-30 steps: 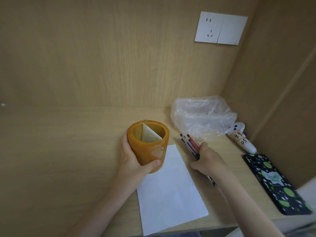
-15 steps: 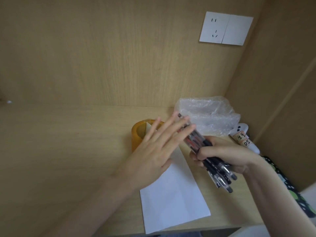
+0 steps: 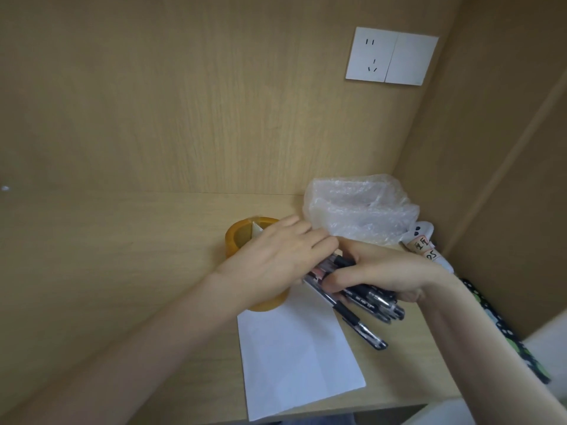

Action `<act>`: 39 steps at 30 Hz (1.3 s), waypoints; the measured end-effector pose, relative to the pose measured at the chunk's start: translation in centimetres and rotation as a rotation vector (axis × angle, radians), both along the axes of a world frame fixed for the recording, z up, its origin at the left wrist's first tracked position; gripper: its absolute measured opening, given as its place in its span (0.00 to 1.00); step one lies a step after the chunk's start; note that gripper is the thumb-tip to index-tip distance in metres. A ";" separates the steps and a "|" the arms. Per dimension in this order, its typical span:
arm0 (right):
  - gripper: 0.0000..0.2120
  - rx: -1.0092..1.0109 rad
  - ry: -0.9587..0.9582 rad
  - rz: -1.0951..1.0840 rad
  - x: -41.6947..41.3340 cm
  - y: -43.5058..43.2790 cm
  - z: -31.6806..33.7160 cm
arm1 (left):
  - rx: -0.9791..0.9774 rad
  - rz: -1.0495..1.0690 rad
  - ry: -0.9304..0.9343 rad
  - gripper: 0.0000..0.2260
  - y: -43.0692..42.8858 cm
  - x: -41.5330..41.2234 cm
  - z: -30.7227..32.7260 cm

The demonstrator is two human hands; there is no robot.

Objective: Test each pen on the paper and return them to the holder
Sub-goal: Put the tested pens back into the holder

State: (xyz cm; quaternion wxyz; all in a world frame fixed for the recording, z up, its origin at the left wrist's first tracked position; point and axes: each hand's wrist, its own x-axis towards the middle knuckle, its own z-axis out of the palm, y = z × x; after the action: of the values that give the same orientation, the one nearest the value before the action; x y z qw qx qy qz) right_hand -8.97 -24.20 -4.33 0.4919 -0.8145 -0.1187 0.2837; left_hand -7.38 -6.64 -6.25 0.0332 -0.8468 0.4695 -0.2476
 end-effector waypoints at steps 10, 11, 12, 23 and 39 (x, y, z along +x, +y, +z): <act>0.28 0.424 -0.047 -0.278 3.1 -4.2 3.3 | -0.484 0.222 0.596 0.15 1.6 -0.3 3.4; 0.23 0.459 -0.134 -0.326 3.4 -4.2 2.7 | -0.649 0.190 0.779 0.12 2.0 -0.3 3.7; 0.18 0.475 -0.201 -0.348 3.5 -4.0 2.0 | -0.801 0.133 0.928 0.09 2.3 -0.1 3.9; 0.15 0.500 -0.375 -0.329 3.8 3.2 -0.2 | -1.146 -0.032 1.573 0.13 3.3 1.0 2.2; 0.04 0.822 -0.328 -0.450 6.1 5.4 0.2 | -1.377 0.053 1.443 0.15 4.7 1.6 1.6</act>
State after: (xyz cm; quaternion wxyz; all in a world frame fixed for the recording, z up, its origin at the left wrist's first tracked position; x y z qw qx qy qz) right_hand -2.85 -18.79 -4.18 0.7962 -0.5926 -0.1178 -0.0317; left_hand -5.74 -1.89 -4.62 -0.7528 -0.6394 0.1124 0.1090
